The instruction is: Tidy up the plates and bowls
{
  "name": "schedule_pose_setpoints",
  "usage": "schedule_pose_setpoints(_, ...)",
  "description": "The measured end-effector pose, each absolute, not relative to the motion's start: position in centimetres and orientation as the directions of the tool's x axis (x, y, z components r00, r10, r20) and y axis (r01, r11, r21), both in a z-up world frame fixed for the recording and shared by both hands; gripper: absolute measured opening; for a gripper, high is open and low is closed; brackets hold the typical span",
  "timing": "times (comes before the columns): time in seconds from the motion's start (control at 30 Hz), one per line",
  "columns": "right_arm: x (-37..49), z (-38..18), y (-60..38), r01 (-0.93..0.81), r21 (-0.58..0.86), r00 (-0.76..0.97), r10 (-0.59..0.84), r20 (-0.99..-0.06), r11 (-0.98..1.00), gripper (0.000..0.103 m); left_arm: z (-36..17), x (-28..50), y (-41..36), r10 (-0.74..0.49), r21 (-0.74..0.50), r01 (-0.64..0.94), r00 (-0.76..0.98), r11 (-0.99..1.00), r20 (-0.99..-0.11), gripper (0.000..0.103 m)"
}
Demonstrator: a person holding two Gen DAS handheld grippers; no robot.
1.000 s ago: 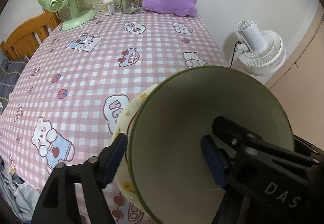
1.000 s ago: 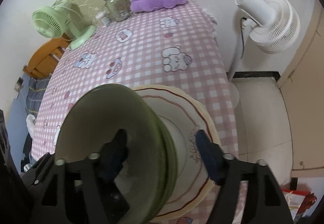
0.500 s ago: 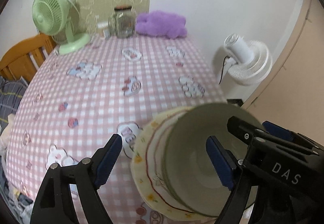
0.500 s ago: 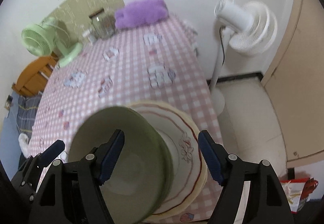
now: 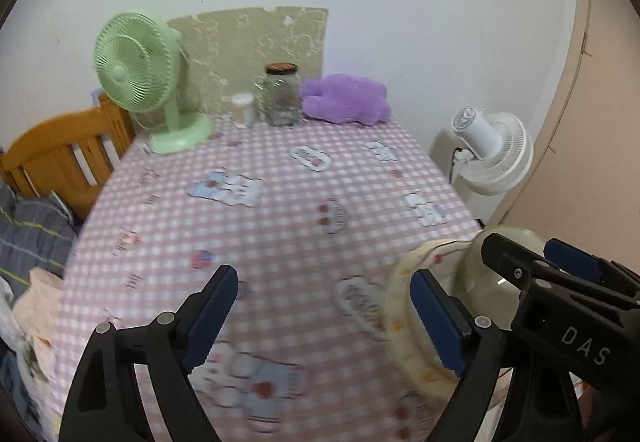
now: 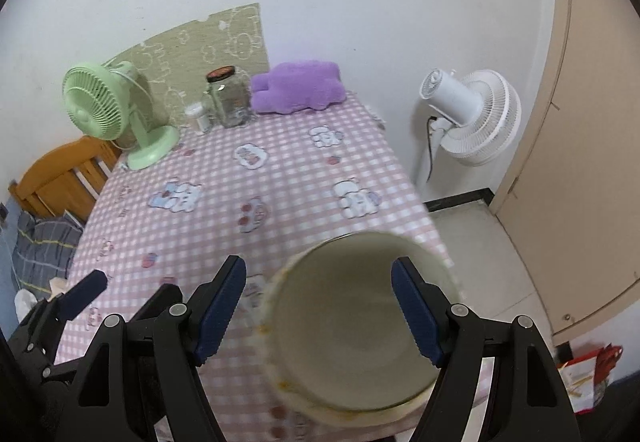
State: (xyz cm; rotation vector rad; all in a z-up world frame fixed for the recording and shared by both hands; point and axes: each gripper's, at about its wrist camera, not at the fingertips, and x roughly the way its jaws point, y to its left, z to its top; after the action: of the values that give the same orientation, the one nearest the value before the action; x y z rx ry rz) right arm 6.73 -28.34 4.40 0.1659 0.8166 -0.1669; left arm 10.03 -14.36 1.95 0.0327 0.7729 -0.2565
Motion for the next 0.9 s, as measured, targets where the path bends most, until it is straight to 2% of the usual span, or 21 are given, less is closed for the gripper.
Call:
schedule_pose_setpoints(0.2, 5.9, 2.8, -23.3, 0.165, 0.072, 0.703, -0.066, -0.708, 0.984, 0.078, 1.1, 7.5, -9.8, -0.202, -0.008, 0.255, 0.747, 0.967, -0.633, 0.102)
schedule_pose_setpoints(0.37, 3.8, 1.9, -21.2, 0.121, 0.057, 0.739, -0.052, -0.671, 0.991, 0.079, -0.7, 6.2, -6.3, -0.162, -0.066, 0.158, 0.744, 0.985, -0.648, 0.102)
schedule_pose_setpoints(0.43, 3.0, 1.4, -20.7, 0.114, 0.039, 0.748, -0.060, -0.661, 0.993, 0.087, -1.3, 5.4, -5.5, -0.138, -0.077, 0.116, 0.747, 0.990, -0.650, 0.102)
schedule_pose_setpoints(0.47, 2.5, 1.2, -20.6, 0.103, 0.042, 0.753, -0.050, -0.656, 0.994, 0.088, -1.5, 4.8, -5.2, -0.125, -0.072, 0.102, 0.755, 0.992, -0.644, 0.102)
schedule_pose_setpoints(0.67, 0.1, -0.5, -20.2, 0.069, 0.048, 0.765, -0.022, -0.643, 0.996, 0.088, -2.9, 1.4, -4.8, -0.092, -0.061, 0.069, 0.777, 0.996, -0.623, 0.102)
schedule_pose_setpoints(0.9, -2.4, -1.8, -20.5, 0.059, 0.029, 0.773, -0.027, -0.634, 0.998, 0.088, -3.4, -1.5, -4.0, -0.112, -0.118, 0.052, 0.801, 0.992, -0.588, 0.102)
